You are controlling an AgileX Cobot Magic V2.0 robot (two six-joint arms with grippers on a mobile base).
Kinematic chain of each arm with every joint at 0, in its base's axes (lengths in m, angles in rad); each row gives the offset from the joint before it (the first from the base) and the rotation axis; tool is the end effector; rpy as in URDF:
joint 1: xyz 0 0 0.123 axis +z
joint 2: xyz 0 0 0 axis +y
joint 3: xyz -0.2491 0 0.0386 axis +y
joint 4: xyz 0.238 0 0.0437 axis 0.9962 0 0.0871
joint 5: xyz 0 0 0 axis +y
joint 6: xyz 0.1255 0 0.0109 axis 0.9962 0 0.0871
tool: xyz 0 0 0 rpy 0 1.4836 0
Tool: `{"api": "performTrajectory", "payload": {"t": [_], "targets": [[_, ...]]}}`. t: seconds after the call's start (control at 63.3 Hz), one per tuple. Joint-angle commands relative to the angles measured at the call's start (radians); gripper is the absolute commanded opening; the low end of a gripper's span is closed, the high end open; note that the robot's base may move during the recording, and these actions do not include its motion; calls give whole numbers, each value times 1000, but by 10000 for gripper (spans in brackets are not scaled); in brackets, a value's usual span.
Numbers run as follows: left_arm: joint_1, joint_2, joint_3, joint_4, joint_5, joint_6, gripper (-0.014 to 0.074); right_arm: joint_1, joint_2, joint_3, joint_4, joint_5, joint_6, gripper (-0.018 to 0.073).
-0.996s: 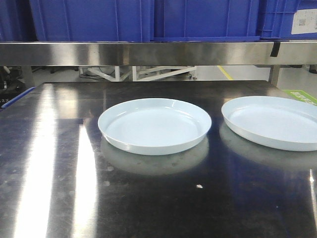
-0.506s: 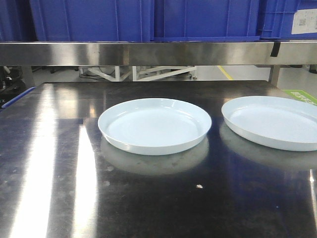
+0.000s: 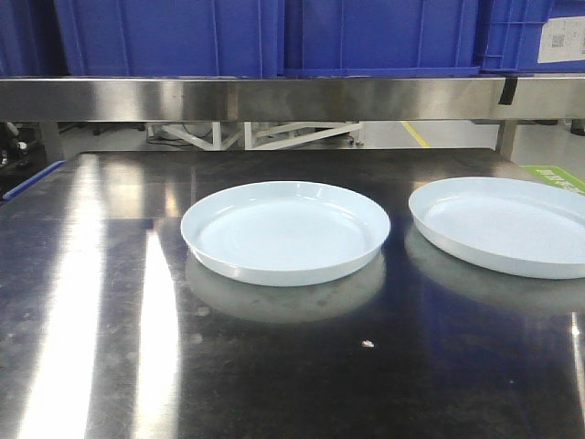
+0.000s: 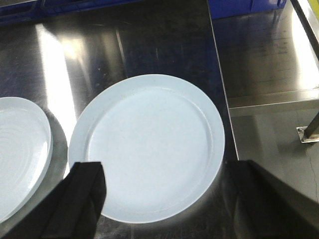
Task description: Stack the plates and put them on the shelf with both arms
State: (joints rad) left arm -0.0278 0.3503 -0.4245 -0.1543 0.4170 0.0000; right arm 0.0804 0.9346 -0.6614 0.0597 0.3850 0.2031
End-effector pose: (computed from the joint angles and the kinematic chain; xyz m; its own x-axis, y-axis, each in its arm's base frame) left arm 0.1349 -0.0116 0.2746 -0.2584 -0.1334 -0.9568 0.0522 0.9871 -0.1517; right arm 0.2290 0.0213 0.2561 -0.5457 0.2124 -0.8106 0.0417 0.9730 0.2268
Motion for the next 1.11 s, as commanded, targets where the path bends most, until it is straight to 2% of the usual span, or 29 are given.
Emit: {"api": "performTrajectory", "payload": {"t": [0.0,0.19,0.822,0.869,0.949,1.028,1.091], "targets": [[-6,5,-24,23,-87,0,99,-3,-4,-36,-3,-68,-7,592],[-49,5,-24,86,-87,0,99,-3,-4,-36,-3,-68,-7,592],[-51,5,-24,86,-88,0,99,-3,-4,-36,-3,-62,-7,587],[-51,5,-24,86,-88,0,99,-3,-4,-35,-3,-62,-7,557],[-51,5,-24,86,-88,0,99,-3,-2,-33,-3,-55,-7,443],[-51,5,-24,86,-88,0,99,-3,-2,-33,-3,-37,-7,271],[-51,5,-24,86,-88,0,99,-3,-2,-33,-3,-20,-7,74]]}}
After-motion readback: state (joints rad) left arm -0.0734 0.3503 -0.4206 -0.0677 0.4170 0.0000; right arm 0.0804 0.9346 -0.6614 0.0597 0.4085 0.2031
